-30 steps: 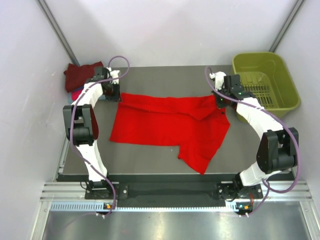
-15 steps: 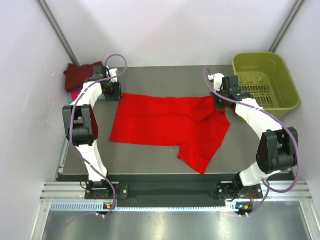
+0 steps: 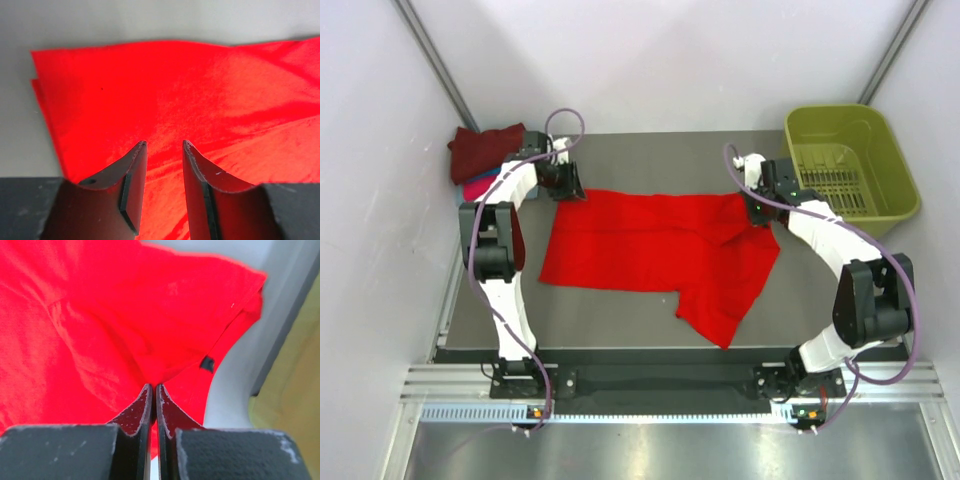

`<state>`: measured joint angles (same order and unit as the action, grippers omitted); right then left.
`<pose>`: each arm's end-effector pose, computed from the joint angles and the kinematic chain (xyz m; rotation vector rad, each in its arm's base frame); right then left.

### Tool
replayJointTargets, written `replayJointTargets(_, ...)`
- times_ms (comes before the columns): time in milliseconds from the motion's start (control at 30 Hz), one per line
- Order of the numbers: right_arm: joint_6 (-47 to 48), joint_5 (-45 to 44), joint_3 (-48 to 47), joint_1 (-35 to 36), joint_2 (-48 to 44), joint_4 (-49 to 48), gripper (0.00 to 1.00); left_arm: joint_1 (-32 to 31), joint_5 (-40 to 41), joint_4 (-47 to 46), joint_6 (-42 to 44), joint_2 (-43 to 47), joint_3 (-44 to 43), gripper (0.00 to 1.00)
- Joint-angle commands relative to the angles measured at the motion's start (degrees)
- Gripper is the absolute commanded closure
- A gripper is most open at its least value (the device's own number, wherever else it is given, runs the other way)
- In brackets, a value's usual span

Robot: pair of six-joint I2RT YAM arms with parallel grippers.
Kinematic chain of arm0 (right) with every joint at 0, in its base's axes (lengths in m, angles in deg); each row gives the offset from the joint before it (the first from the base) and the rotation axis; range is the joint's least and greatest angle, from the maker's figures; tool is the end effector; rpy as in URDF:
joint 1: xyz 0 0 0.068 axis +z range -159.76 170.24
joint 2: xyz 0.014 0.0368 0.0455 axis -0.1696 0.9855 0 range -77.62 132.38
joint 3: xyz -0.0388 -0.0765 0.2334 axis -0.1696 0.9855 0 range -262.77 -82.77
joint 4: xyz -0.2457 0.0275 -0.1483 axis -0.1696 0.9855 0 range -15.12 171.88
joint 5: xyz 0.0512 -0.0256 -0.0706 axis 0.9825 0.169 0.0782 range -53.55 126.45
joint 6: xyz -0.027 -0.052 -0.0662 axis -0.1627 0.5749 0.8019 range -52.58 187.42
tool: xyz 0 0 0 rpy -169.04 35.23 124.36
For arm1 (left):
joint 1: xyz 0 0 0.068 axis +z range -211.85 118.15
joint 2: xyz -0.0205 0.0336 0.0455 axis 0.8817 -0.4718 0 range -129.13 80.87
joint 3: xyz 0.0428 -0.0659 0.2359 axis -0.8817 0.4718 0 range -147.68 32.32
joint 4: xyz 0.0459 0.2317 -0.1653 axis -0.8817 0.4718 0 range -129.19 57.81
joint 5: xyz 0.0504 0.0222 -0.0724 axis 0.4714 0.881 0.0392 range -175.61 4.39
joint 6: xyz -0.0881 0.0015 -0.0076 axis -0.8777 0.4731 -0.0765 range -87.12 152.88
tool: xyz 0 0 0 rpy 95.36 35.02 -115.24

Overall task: Fold and stack the t-shirts
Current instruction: Fold the tshirt

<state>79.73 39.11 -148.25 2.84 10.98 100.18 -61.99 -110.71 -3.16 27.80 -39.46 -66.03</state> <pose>0.3803 0.0887 0.1861 -0.5419 2.3541 0.0584 0.4934 -0.0346 0.1497 0.0523 2.5476 -0.5987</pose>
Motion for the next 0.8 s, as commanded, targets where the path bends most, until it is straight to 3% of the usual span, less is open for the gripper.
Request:
replayJointTargets(0,0.43,-1.16,1.57,0.67,-2.02,-2.01,1.00,0.32,-2.84,0.27,-1.60,-0.95,-1.67,0.61)
replayJointTargets(700,2.27,-2.48,2.02,0.32,1.05,-2.54,1.00,0.32,-0.48,4.49,-1.95,-3.24,-1.41,0.62)
replayJointTargets(767,2.97,-4.32,1.40,0.23,0.79,-2.45,0.78,0.32,-0.74,4.49,-1.95,-3.15,-1.41,0.62)
